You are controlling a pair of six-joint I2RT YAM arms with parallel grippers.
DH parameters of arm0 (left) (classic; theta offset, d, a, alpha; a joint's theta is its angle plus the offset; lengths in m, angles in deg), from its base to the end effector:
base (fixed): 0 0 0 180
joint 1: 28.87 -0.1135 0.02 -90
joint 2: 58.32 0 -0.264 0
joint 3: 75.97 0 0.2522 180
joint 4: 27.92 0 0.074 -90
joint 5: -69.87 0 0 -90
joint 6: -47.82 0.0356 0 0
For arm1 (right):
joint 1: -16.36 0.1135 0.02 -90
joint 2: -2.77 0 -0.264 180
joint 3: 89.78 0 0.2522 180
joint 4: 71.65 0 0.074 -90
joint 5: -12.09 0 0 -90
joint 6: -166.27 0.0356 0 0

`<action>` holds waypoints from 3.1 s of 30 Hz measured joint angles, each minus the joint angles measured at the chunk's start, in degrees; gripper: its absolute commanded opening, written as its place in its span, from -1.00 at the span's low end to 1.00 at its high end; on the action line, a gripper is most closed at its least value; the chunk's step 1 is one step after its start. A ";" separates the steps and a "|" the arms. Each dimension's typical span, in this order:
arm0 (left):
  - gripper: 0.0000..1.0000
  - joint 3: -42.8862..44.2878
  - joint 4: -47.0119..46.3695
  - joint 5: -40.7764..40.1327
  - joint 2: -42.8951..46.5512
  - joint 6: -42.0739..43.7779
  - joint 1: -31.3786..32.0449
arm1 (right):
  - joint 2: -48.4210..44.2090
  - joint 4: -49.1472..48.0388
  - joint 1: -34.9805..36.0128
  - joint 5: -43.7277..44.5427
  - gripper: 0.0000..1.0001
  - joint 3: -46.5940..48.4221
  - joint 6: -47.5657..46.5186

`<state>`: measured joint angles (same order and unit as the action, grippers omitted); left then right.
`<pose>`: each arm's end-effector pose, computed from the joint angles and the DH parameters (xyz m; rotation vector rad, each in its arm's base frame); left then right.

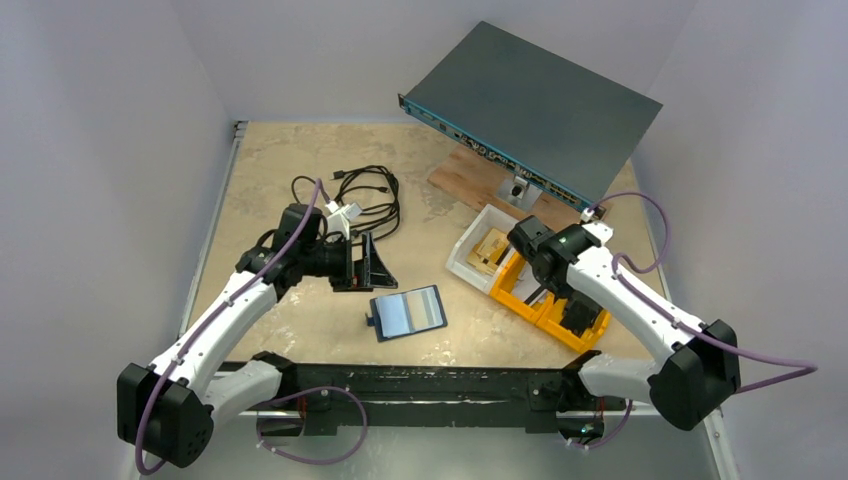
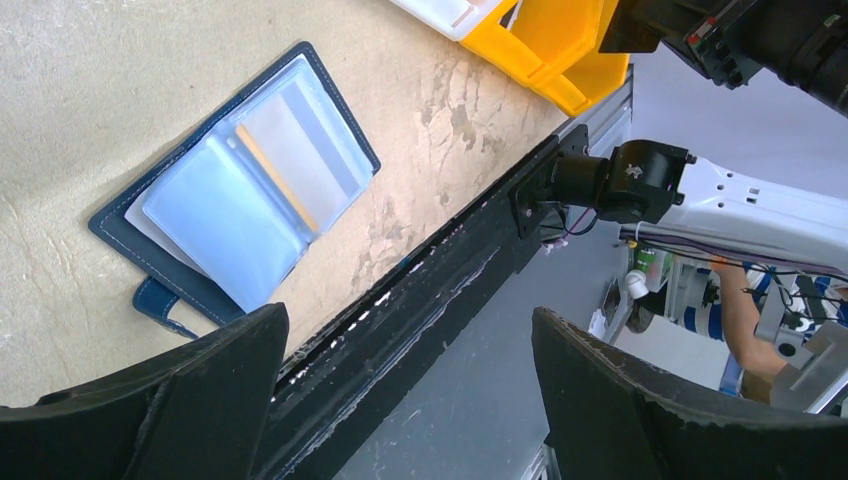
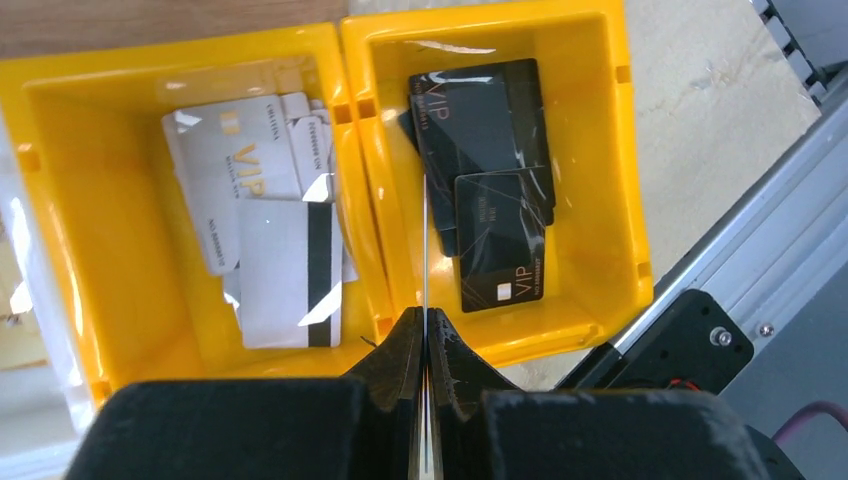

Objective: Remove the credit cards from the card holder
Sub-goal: Place the credit card in the storage box, then remove the credit card from the card holder.

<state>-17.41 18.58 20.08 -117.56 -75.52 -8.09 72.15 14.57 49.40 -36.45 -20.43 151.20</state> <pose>0.1844 -0.0946 0.2631 0.0831 2.5224 -1.2600 0.1686 0.0816 0.2600 0.9138 2.3016 -0.4855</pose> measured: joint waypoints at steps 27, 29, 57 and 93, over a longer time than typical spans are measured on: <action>0.86 0.85 1.90 -0.02 -0.39 1.03 0.07 | 1.53 -0.33 -8.41 -0.35 0.03 -1.60 -0.81; 0.87 0.85 1.90 -0.11 -0.39 1.03 0.17 | 0.57 -1.92 -8.52 -0.98 0.11 -2.10 -2.38; 0.86 0.63 0.59 -4.55 -2.21 -0.55 5.42 | -16.74 -31.15 -3.63 -22.05 0.59 -14.14 -17.20; 0.05 14.56 0.09 -42.99 -31.10 -6.95 31.74 | -8.72 -51.87 15.67 -24.06 0.53 -17.62 -18.88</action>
<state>-2.85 18.66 -22.91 -148.67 -82.47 23.64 63.43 -37.29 65.07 -60.52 -38.05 132.32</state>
